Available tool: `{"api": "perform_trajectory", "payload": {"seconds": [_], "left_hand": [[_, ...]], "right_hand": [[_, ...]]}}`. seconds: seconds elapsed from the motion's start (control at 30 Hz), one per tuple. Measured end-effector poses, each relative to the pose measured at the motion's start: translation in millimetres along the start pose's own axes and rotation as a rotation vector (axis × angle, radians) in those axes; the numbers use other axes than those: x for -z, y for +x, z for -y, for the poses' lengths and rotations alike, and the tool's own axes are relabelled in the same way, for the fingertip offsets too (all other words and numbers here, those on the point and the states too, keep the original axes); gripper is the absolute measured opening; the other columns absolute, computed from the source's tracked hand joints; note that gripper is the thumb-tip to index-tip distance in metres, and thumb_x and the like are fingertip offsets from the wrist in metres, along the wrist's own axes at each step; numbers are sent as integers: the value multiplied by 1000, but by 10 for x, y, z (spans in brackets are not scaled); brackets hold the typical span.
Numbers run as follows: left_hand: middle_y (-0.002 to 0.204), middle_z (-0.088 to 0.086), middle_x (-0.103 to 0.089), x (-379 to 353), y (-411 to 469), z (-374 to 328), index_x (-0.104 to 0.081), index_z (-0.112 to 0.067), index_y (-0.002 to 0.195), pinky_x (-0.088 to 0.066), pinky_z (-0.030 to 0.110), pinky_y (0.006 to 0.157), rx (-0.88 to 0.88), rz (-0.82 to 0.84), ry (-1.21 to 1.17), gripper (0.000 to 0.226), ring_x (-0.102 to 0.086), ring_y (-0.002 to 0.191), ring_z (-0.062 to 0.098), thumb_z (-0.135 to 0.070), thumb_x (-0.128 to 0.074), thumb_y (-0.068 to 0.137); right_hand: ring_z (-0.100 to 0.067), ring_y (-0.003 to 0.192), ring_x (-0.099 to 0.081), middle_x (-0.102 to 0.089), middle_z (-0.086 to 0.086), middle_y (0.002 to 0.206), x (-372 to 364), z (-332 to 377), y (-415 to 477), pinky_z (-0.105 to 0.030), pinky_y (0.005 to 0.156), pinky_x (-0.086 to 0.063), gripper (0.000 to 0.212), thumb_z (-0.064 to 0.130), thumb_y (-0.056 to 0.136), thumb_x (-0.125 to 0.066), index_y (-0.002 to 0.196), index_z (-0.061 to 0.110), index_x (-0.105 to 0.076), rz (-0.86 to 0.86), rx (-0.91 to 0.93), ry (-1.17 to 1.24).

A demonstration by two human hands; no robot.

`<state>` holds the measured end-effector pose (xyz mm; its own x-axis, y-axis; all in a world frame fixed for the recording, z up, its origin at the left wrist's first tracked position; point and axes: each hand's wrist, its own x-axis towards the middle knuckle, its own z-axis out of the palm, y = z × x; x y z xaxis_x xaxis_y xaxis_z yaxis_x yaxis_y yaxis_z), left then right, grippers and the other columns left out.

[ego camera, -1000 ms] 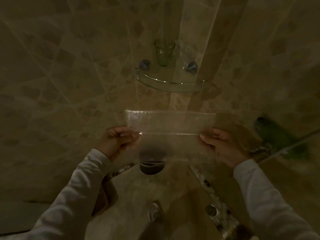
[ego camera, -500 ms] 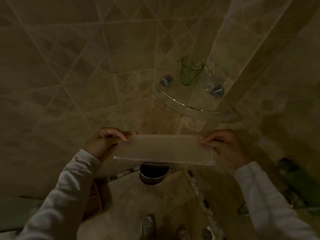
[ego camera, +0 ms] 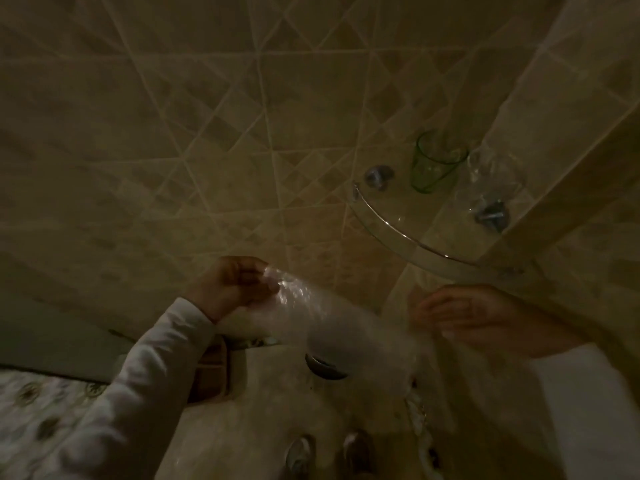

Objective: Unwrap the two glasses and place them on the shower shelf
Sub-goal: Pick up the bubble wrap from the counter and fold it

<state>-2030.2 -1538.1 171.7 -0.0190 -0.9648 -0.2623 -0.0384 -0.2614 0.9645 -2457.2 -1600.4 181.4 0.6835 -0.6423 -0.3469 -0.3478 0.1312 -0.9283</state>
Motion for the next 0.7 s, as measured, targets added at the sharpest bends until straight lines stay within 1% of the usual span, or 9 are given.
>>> {"api": "perform_trajectory", "payload": {"seconds": [0.07, 0.17, 0.23, 0.3, 0.37, 0.43, 0.5, 0.63, 0.7], "left_hand": [[82, 5, -78, -153, -32, -109, -78, -23, 83, -58, 26, 63, -52, 60, 160, 21, -74, 75, 15, -6, -82, 72], [88, 2, -79, -549, 29, -275, -78, -28, 86, -58, 26, 73, -86, 154, 304, 27, -75, 83, 15, -3, -81, 77], [89, 3, -79, -751, 57, -399, -77, -33, 86, -60, 28, 77, -118, 172, 383, 37, -75, 87, 18, 3, -79, 78], [86, 2, -78, -748, 29, -517, -76, -26, 87, -61, 30, 75, -115, 125, 404, 38, -75, 86, 19, 9, -78, 75], [81, -2, -79, -599, -47, -607, -72, -11, 88, -61, 26, 67, -75, 16, 333, 33, -75, 80, 13, 17, -75, 73], [79, 1, -79, -407, -159, -650, -67, 0, 90, -60, 26, 61, -28, -89, 232, 30, -76, 75, 13, 24, -68, 72], [80, 4, -79, -271, -266, -648, -64, 5, 93, -61, 27, 60, 7, -151, 182, 28, -76, 74, 16, 26, -65, 74], [81, 5, -79, -293, -323, -553, -67, 5, 92, -61, 26, 60, 54, -186, 229, 26, -76, 75, 16, 19, -71, 71], [83, 5, -79, -356, -303, -531, -73, -8, 85, -62, 27, 62, 66, -153, 229, 25, -76, 76, 16, 6, -78, 65]], "right_hand": [[-6, 119, -67, -71, 5, 130, -64, 137, 180, -30, 102, -54, 50, 48, 70, -90, 116, 39, -74, 32, -80, 29], [3, 95, -71, -75, -1, 112, -598, 479, 664, -17, 83, -55, 29, 26, 78, -82, 105, 30, -72, 76, 0, 51], [-4, 84, -69, -74, 3, 89, -900, 575, 879, -27, 77, -53, 19, 22, 77, -87, 91, 17, -75, 117, 61, -81], [-13, 80, -69, -75, -3, 83, -938, 585, 886, -38, 80, -55, 25, 26, 79, -87, 88, 5, -76, 148, 51, -195], [-16, 79, -73, -80, -8, 89, -780, 461, 730, -34, 78, -58, 30, 28, 84, -83, 94, 1, -76, 253, 11, -179], [-15, 82, -76, -81, -7, 92, -586, 275, 506, -28, 75, -60, 24, 28, 89, -79, 96, 5, -78, 335, -20, -109], [-18, 85, -77, -81, -6, 95, -455, 57, 326, -32, 78, -62, 21, 30, 89, -76, 96, 11, -80, 385, -93, -64], [-17, 79, -77, -79, -18, 96, -448, -239, 159, -26, 71, -63, 18, 25, 87, -71, 96, 11, -79, 450, -197, 60], [-21, 92, -76, -75, -25, 111, -422, -240, 132, -29, 81, -62, 20, 17, 91, -72, 108, 7, -76, 532, -178, -24]]}}
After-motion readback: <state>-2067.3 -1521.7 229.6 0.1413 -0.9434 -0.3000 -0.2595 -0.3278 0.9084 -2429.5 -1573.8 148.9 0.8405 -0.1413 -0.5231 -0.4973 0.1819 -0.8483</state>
